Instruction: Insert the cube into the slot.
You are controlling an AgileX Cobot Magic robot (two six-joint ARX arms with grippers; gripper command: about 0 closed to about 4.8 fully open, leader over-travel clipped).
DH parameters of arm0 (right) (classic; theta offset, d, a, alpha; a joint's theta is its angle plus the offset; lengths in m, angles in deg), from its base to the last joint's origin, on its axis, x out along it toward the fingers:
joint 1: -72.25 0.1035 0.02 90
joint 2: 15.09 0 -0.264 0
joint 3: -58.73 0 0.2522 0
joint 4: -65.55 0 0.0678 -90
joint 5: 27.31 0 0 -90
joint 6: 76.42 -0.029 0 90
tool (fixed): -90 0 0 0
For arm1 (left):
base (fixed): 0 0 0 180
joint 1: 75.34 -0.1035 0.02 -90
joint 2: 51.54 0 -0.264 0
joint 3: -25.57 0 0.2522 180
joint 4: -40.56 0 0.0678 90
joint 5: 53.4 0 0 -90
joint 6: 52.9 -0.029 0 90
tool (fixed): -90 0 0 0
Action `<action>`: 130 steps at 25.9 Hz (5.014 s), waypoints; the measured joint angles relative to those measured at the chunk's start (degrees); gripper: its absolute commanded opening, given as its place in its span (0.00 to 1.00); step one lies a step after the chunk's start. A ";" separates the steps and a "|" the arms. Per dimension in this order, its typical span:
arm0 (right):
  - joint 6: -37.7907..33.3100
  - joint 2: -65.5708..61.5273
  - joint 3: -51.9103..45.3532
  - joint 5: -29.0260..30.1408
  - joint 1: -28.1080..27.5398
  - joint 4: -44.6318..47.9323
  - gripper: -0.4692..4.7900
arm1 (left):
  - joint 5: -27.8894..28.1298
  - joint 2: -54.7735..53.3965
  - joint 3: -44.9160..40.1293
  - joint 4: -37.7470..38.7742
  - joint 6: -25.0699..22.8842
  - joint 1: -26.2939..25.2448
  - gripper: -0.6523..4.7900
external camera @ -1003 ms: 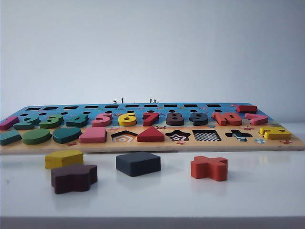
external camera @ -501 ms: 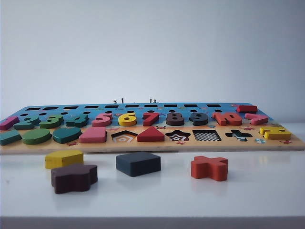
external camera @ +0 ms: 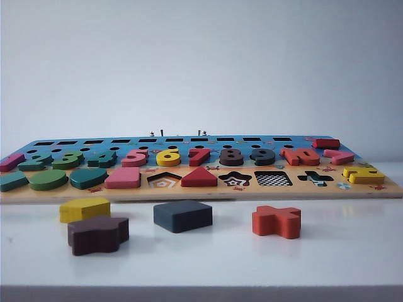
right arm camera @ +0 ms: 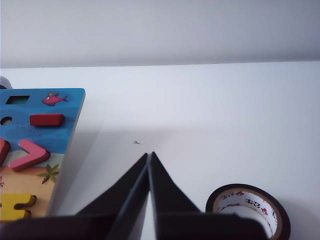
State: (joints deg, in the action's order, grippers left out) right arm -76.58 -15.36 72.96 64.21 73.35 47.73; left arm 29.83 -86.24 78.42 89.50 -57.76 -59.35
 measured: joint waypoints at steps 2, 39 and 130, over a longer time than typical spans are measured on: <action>0.00 0.00 0.00 0.00 0.00 -0.11 0.08 | -1.25 -1.44 2.12 3.69 -0.07 0.92 0.15; -18.01 -0.15 17.57 22.16 0.00 -5.60 0.35 | -21.46 -14.84 17.68 24.55 -1.03 7.17 0.15; -19.04 -86.23 55.78 -5.81 60.41 -30.12 0.78 | -21.46 -14.84 17.68 25.16 -1.07 7.17 0.15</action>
State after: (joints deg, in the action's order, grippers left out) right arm -95.62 -101.59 128.74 58.39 133.77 17.61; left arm 8.37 -101.08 96.10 114.66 -58.84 -52.19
